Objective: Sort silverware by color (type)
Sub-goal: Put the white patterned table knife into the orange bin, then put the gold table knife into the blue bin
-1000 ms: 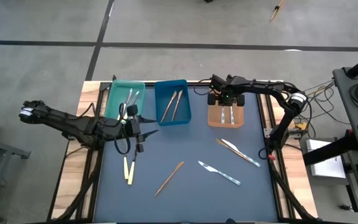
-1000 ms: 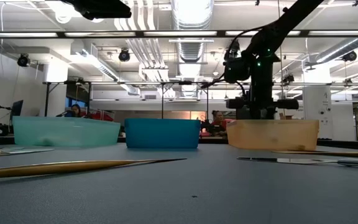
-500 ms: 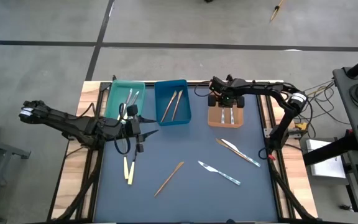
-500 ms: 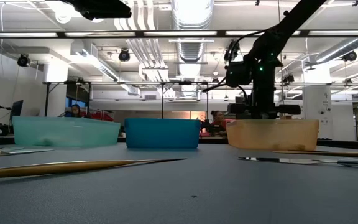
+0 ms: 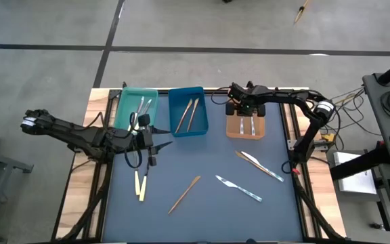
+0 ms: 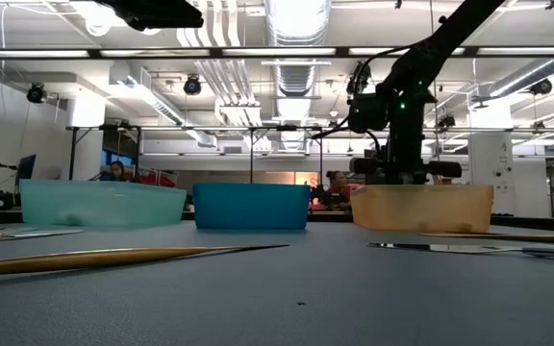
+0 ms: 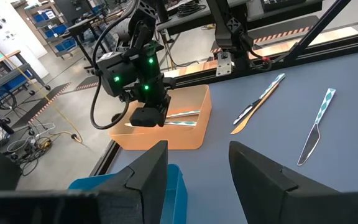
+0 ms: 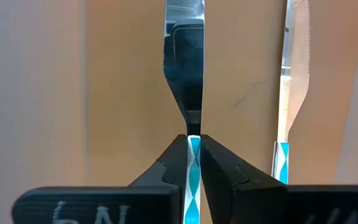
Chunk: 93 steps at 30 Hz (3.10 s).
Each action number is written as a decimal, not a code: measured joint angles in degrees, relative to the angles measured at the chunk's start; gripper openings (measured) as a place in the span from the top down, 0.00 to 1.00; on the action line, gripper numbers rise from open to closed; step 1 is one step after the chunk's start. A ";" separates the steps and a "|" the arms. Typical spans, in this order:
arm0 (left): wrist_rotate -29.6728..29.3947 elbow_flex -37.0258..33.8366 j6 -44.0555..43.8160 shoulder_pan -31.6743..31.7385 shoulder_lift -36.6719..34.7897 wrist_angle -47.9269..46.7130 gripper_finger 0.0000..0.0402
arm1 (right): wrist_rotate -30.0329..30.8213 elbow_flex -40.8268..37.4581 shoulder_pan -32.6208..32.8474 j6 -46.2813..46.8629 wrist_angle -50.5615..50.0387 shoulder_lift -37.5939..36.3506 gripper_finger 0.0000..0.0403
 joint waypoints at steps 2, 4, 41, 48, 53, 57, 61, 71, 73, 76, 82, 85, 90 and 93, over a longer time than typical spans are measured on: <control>0.00 0.00 0.00 -0.01 0.00 0.02 0.62 | 0.01 0.00 0.00 0.00 0.01 0.00 0.93; 0.00 0.00 0.00 0.00 -0.01 0.00 0.62 | 0.00 0.00 0.00 -0.13 0.02 0.00 0.92; 0.00 0.02 0.00 -0.02 0.00 0.00 0.62 | -0.56 -0.04 0.01 -2.54 0.27 0.00 0.92; 0.00 0.00 0.00 -0.01 0.00 0.02 0.62 | -0.48 -0.07 0.02 -2.47 0.94 0.00 0.92; 0.00 0.00 -0.01 0.00 0.00 0.01 0.62 | -1.36 -0.07 -0.01 -2.64 1.27 0.00 0.92; 0.00 0.00 0.00 -0.02 0.00 0.01 0.62 | -3.30 -0.07 0.00 -3.24 1.31 0.00 0.93; 0.00 0.02 -0.02 -0.02 0.00 0.00 0.62 | -2.78 -0.07 0.00 -2.10 1.58 0.00 0.94; 0.02 0.00 0.00 -0.02 0.00 0.02 0.62 | -1.53 -0.07 0.00 -1.96 1.92 0.00 0.76; 0.02 0.00 0.00 -0.01 0.00 0.00 0.62 | -1.53 -0.07 0.00 -1.99 2.17 -0.04 0.73; 0.00 0.00 -0.02 0.00 0.00 0.02 0.62 | -1.57 -0.07 0.00 -2.12 2.46 -0.76 0.71; 0.00 0.00 -0.45 -0.01 -0.01 0.02 0.62 | -1.99 -0.06 0.92 -4.65 2.93 -5.09 0.72; 0.01 0.00 -2.14 -0.01 0.00 0.02 0.62 | -1.69 -0.07 2.64 -6.70 4.19 -8.03 0.73; 0.02 0.02 -8.73 -0.02 0.00 -0.11 0.62 | 1.53 -0.07 8.21 -11.37 7.12 -12.94 0.76; 0.09 0.04 -15.33 -0.04 0.65 -1.36 0.62 | 6.19 -0.07 12.75 -13.68 7.44 -15.64 0.77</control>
